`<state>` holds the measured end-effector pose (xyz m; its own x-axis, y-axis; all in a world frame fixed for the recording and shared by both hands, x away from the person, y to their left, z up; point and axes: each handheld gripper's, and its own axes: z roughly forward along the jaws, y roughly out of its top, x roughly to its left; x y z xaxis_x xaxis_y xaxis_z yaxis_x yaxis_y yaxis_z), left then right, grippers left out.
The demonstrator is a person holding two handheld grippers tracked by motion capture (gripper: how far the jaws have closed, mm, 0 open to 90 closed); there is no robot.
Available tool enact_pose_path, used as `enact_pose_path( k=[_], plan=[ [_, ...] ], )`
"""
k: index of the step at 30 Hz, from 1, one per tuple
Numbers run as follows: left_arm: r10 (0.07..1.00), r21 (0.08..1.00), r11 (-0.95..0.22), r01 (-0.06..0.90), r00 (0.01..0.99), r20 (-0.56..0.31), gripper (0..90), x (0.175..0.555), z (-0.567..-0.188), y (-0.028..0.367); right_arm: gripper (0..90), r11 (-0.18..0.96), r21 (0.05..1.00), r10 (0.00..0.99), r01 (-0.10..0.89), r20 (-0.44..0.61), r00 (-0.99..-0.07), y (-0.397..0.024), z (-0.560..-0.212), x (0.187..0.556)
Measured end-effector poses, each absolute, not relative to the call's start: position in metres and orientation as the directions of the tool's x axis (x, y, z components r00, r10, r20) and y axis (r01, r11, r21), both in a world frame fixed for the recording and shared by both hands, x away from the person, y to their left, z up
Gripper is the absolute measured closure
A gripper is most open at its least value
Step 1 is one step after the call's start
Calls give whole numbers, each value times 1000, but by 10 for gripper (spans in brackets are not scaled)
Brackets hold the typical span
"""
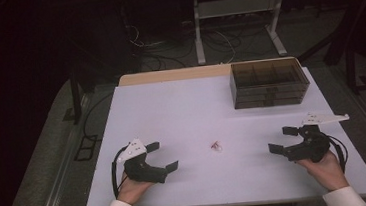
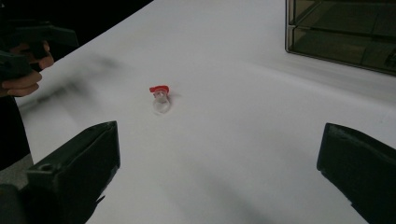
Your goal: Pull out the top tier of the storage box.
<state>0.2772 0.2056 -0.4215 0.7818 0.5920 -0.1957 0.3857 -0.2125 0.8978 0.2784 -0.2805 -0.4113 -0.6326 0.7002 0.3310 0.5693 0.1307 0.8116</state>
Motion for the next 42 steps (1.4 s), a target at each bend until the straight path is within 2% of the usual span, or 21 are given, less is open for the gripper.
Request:
enact_pose_path(
  k=[42],
  plan=[
    [595,899,-207,385,779,-196,0,275,-420,207,0,135,778,694,614,368,-618,-284,-389,323]
  ],
)
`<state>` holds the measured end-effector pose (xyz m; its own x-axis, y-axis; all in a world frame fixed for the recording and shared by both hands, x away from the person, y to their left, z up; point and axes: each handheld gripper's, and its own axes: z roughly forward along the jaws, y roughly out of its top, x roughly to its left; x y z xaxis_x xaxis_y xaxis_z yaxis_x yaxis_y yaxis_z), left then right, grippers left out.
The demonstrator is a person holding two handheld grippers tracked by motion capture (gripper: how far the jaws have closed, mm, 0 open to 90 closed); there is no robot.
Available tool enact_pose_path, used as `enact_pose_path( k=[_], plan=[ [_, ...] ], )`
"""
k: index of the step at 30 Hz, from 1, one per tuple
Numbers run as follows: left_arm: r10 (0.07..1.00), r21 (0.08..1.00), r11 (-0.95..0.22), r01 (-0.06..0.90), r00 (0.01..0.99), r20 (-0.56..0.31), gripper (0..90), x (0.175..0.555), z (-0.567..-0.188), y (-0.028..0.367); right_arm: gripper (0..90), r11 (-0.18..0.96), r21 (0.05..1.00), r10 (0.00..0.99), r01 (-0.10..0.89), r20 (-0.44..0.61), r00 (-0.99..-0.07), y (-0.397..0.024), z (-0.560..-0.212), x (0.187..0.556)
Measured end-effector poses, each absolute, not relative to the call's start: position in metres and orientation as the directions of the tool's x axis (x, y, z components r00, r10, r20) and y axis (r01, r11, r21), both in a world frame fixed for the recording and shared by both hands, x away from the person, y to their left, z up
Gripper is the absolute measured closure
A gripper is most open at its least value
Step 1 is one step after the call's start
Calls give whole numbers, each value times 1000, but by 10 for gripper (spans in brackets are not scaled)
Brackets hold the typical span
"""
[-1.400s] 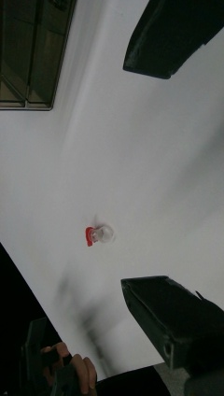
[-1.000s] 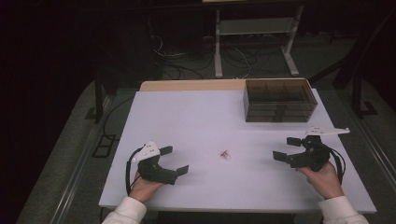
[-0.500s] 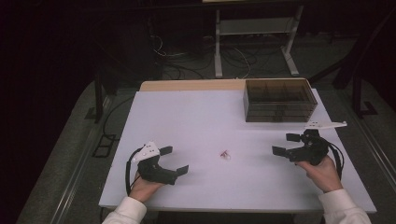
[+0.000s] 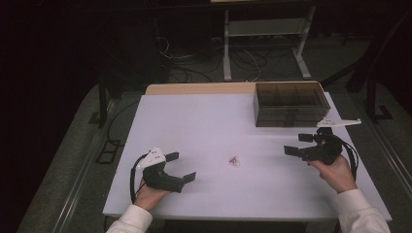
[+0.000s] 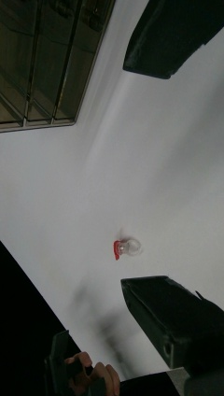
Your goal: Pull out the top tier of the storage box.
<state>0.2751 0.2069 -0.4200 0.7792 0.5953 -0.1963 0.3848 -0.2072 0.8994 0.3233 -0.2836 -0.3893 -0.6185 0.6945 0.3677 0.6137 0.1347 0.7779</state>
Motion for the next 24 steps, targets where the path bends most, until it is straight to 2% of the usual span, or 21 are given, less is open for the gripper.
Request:
enact_pose_path(
  k=[24],
  plan=[
    [595,903,-192,384,777,-204,0,275,-419,208,0,66,761,694,646,430,-577,-298,-382,358]
  ],
)
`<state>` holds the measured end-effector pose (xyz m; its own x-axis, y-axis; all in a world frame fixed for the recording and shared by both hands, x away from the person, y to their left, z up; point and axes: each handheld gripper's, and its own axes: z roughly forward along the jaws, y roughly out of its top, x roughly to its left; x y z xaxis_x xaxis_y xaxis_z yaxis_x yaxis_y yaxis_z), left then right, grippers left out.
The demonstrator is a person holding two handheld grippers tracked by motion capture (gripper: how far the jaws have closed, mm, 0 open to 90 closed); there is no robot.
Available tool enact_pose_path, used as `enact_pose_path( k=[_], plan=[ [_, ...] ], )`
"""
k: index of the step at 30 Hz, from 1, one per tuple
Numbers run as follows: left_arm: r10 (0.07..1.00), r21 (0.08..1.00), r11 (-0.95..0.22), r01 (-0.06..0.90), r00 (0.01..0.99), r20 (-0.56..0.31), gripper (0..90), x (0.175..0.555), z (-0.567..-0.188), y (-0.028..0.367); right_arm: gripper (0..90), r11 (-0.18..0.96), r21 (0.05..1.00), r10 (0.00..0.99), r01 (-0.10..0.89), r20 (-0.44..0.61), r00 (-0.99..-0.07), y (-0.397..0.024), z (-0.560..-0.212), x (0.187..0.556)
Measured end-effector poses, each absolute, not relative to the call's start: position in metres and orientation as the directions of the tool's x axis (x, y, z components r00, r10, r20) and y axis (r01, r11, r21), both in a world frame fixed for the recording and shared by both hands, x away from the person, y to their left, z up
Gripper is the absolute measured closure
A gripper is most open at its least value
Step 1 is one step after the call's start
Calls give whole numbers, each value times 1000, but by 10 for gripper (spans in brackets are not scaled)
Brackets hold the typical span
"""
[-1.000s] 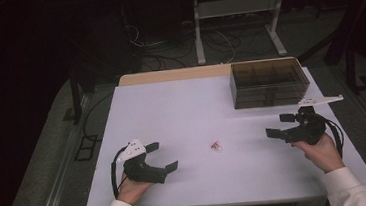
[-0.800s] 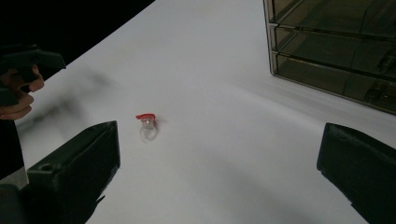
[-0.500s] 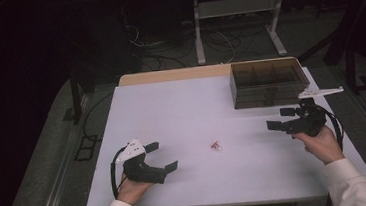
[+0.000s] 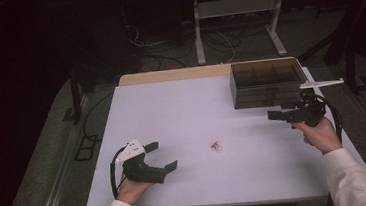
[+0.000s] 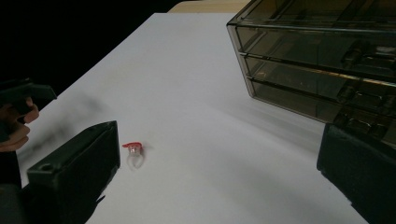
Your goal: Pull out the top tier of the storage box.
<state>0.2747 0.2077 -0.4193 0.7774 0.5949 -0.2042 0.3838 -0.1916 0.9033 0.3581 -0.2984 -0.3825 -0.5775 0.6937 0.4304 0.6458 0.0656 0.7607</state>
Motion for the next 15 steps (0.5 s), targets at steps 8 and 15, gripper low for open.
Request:
enact_pose_path(
  k=[8,15],
  plan=[
    [594,904,-191,383,778,-204,0,274,-419,207,0,48,744,698,666,452,-556,-300,-390,366],
    [593,904,-189,383,778,-206,0,274,-419,208,0,17,738,700,675,473,-535,-303,-395,373]
  ],
)
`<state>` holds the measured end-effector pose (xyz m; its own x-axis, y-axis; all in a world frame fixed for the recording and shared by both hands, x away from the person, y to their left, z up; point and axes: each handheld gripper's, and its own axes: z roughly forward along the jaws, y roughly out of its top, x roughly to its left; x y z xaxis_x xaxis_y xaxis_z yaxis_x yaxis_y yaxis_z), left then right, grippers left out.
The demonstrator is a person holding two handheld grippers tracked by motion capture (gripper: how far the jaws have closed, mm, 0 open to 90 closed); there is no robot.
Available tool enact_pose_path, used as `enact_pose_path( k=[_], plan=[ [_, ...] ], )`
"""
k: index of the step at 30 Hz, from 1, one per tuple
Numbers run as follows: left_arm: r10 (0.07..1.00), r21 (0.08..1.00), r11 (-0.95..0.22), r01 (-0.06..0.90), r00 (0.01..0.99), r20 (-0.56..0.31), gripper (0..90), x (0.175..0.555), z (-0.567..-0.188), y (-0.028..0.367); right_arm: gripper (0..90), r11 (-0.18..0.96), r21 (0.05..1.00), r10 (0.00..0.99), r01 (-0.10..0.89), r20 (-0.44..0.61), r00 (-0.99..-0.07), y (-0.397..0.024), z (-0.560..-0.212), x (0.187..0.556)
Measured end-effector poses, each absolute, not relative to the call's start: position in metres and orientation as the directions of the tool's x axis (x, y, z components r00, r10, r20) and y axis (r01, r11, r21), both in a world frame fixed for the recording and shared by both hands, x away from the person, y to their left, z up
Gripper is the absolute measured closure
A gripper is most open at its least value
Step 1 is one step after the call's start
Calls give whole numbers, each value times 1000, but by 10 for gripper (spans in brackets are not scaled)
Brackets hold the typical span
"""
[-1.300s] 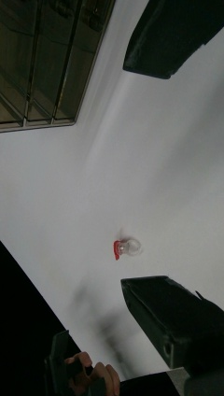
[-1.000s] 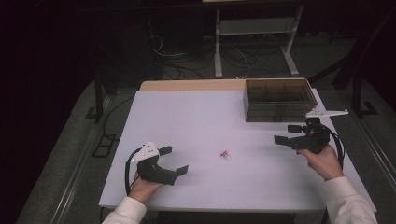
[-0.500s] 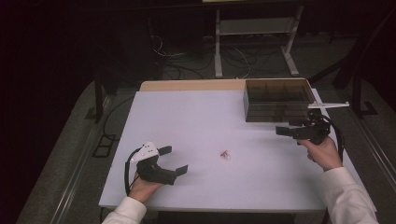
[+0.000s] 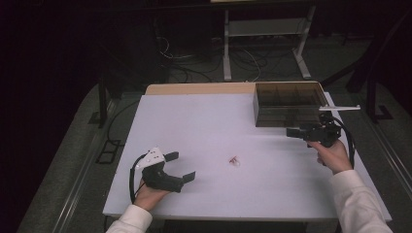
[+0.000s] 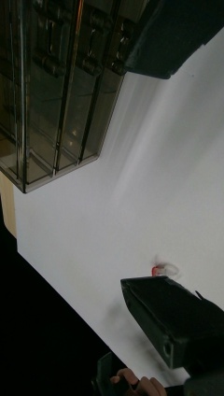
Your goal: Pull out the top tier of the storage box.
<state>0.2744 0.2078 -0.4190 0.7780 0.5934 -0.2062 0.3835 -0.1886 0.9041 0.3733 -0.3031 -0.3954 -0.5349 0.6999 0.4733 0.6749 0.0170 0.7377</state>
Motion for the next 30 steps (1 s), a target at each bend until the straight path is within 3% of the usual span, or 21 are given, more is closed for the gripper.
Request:
enact_pose_path(
  k=[30],
  plan=[
    [593,906,-191,378,780,-200,0,273,-419,208,0,-176,681,665,711,614,-425,-316,-417,394]
  ],
)
